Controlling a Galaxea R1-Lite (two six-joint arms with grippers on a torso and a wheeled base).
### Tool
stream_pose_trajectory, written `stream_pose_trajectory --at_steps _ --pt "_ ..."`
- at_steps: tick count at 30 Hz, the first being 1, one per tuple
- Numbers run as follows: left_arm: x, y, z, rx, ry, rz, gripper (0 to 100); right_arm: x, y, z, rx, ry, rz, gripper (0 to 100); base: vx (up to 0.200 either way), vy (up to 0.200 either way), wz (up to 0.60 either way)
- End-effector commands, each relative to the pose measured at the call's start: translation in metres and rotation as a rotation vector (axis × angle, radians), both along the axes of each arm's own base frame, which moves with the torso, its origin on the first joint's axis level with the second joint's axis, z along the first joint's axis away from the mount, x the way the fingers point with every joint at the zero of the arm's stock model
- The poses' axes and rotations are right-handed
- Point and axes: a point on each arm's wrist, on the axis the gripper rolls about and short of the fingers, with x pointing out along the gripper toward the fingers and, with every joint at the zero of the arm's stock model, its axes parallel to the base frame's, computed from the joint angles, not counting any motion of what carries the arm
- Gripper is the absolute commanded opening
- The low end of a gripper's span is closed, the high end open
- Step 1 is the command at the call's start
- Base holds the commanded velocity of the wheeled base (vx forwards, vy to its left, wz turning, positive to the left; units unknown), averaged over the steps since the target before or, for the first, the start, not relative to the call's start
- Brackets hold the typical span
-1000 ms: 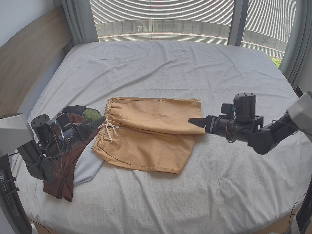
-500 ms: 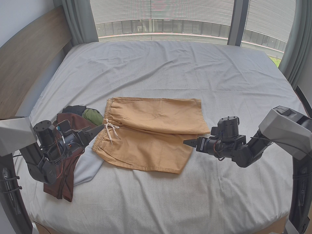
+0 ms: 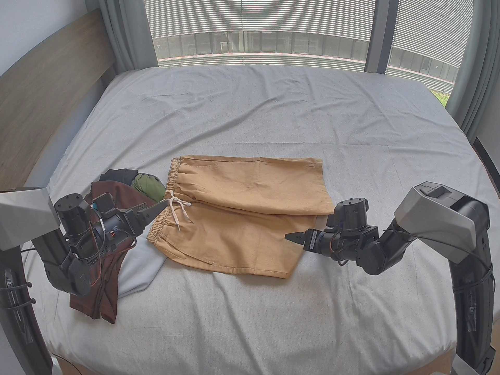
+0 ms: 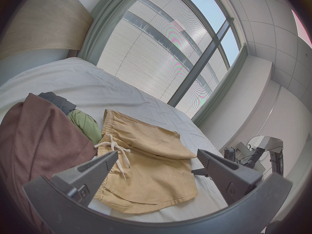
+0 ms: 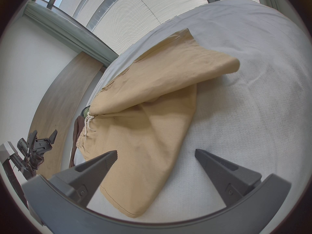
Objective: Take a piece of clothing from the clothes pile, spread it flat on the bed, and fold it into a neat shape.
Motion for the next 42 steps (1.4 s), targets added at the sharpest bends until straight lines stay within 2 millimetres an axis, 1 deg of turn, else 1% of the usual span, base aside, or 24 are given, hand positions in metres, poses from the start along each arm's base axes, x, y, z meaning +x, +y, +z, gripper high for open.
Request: stream_pose_trajectory --at_steps 1,8,13,15,18,20,23,28,31,35,42 --pt "0.000 0.000 -0.001 0.000 0.002 -0.001 100 0.000 0.006 -0.005 0.000 0.005 0.012 0 0.000 0.000 0.00" --pt "0.000 0.000 -0.001 0.001 0.004 0.001 100 -0.003 0.011 -0.008 0.003 0.015 0.022 0 0.000 0.000 0.00" --pt "0.000 0.000 -0.001 0.001 0.004 0.001 100 -0.008 0.007 -0.005 0.000 0.030 0.016 0 0.000 0.000 0.00" --pt "0.000 0.000 -0.001 -0.001 0.005 -0.001 100 -0.015 0.004 0.008 0.002 0.018 0.018 0 0.000 0.000 0.00" --pt "0.000 0.000 -0.002 -0.001 0.006 0.001 100 -0.023 0.001 0.014 -0.004 0.024 0.021 0 0.000 0.000 0.00" --pt "0.000 0.000 -0.001 -0.001 0.005 0.001 100 -0.033 -0.003 0.021 -0.010 0.033 0.020 0 0.000 0.000 0.00" --pt "0.000 0.000 -0.002 -0.001 0.006 -0.001 100 -0.041 -0.007 0.025 -0.018 0.043 0.020 0 0.000 0.000 0.00" --pt "0.000 0.000 -0.001 -0.002 0.006 0.000 100 -0.055 -0.013 0.022 -0.043 0.076 0.026 0 0.000 0.000 0.00" --pt "-0.001 0.000 -0.002 -0.001 0.008 -0.002 100 -0.059 -0.014 0.019 -0.049 0.091 0.026 0 0.000 0.000 0.00" --pt "-0.002 -0.001 -0.005 -0.001 0.022 -0.005 100 -0.059 -0.015 0.015 -0.058 0.103 0.027 0 0.000 0.000 0.00" --pt "0.001 0.000 -0.019 0.009 0.051 0.000 100 -0.058 -0.016 0.014 -0.074 0.091 0.030 0 0.000 0.000 0.00"
